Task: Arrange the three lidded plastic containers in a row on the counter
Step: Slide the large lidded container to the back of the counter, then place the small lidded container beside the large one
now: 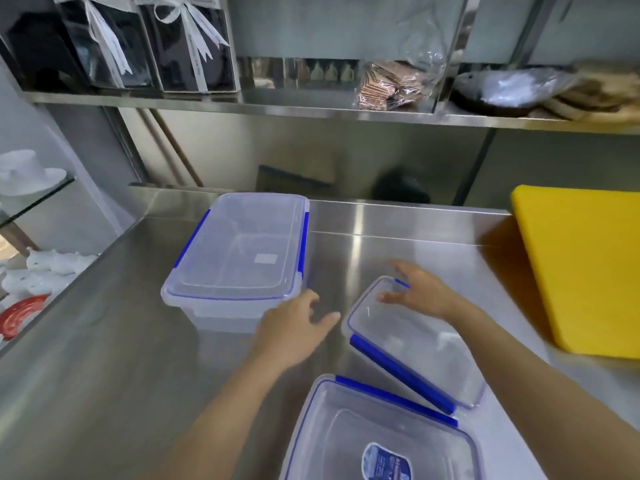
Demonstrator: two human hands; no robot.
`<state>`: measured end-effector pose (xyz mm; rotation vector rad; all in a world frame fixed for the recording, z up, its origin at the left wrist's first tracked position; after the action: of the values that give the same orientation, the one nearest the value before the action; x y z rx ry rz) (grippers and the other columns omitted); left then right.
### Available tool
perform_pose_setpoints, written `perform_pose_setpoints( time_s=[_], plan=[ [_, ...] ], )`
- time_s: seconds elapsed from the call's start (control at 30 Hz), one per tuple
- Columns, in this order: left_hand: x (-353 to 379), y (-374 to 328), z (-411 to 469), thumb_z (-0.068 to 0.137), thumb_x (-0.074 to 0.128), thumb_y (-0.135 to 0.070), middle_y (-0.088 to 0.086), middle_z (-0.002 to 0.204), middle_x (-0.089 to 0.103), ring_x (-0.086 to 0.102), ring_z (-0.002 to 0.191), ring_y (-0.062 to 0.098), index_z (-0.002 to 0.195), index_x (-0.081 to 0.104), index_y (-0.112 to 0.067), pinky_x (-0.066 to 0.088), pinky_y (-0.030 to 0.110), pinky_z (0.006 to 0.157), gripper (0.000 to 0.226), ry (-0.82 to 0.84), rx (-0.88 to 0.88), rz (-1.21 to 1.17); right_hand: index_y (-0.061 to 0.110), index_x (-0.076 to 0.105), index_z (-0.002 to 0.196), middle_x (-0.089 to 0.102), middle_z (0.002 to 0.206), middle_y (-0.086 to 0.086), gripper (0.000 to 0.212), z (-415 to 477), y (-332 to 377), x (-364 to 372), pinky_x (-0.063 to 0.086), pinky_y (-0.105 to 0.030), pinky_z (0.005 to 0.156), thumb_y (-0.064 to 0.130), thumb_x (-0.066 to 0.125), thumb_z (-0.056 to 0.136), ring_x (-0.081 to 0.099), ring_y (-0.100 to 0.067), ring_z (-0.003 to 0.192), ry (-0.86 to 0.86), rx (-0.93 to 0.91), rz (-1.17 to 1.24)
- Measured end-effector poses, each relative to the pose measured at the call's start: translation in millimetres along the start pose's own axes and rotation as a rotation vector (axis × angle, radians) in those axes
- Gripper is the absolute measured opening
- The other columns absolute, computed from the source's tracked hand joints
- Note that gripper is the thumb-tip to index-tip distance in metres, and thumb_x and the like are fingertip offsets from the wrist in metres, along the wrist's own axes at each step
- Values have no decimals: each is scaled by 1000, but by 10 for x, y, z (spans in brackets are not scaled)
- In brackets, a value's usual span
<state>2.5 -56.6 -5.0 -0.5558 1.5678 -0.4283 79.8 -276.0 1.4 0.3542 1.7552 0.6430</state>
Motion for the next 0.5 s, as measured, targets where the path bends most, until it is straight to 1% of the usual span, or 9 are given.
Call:
perform_pose_setpoints(
  time_s=[0.07, 0.13, 0.2, 0.27, 0.33, 0.4, 0.43, 0.47, 0.5],
  plan=[
    [243, -139, 23, 83, 46, -60, 4, 109, 67, 61, 95, 25, 106, 56, -19, 44, 36, 79, 48, 124, 11, 175, 21, 31, 140, 39, 147, -9, 70, -67, -226, -58, 29, -54, 111, 41, 64, 82, 40, -30, 131, 18, 53, -37],
    [413, -220, 55, 81, 42, -64, 11, 103, 67, 61, 93, 29, 98, 60, -13, 43, 35, 76, 57, 240, -1, 247, 21, 32, 139, 43, 143, -11, 67, -115, -441, -59, 30, -52, 110, 42, 62, 83, 43, -30, 127, 40, 118, -106],
    [558, -254, 74, 78, 45, -68, 14, 100, 68, 62, 92, 29, 98, 62, -8, 47, 33, 76, 65, 417, -31, 167, 21, 37, 135, 50, 136, -11, 64, -150, -627, -37, 37, -48, 105, 47, 61, 81, 50, -28, 118, 62, 182, -123],
    [655, -277, 70, 78, 49, -65, 13, 94, 71, 65, 87, 26, 97, 64, -12, 51, 37, 82, 58, 514, -28, 89, 24, 44, 128, 58, 127, -8, 57, -164, -744, -6, 45, -38, 93, 51, 60, 80, 55, -21, 102, 70, 191, -64],
    [717, -285, 57, 81, 51, -57, 12, 83, 73, 67, 79, 24, 93, 65, -11, 52, 35, 82, 50, 507, -39, 3, 26, 47, 124, 62, 120, -6, 55, -146, -822, 23, 46, -33, 84, 57, 56, 80, 56, -17, 92, 41, 184, -84],
    [753, -299, 51, 84, 51, -51, 9, 73, 73, 68, 75, 22, 82, 65, -9, 51, 33, 79, 44, 442, -48, -77, 25, 46, 123, 63, 115, -6, 60, -134, -848, 47, 51, -37, 83, 64, 50, 79, 58, -20, 92, -8, 211, -180],
    [763, -305, 67, 86, 51, -47, 7, 72, 73, 67, 75, 23, 78, 64, -10, 52, 34, 80, 40, 375, -46, -109, 23, 46, 122, 63, 113, -6, 62, -136, -838, 57, 53, -40, 83, 68, 45, 79, 60, -22, 92, -35, 237, -230],
    [770, -310, 94, 88, 51, -42, 8, 76, 72, 66, 78, 25, 80, 61, -11, 52, 37, 81, 34, 287, -47, -144, 21, 45, 121, 62, 111, -8, 64, -143, -816, 65, 53, -41, 81, 70, 41, 79, 60, -25, 92, -61, 265, -275],
    [769, -318, 124, 90, 50, -38, 9, 84, 71, 65, 83, 27, 87, 59, -12, 51, 41, 83, 28, 193, -55, -181, 19, 45, 121, 62, 111, -10, 67, -144, -787, 78, 52, -41, 79, 71, 37, 80, 61, -29, 93, -89, 289, -310]
  ],
)
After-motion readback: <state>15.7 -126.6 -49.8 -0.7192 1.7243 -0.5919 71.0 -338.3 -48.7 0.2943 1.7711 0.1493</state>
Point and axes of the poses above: each hand's wrist, its own z-axis towards the middle knuckle, its own x-axis out of the palm, y = z × x, the point moved 2 cm from there along z, towards the middle knuckle
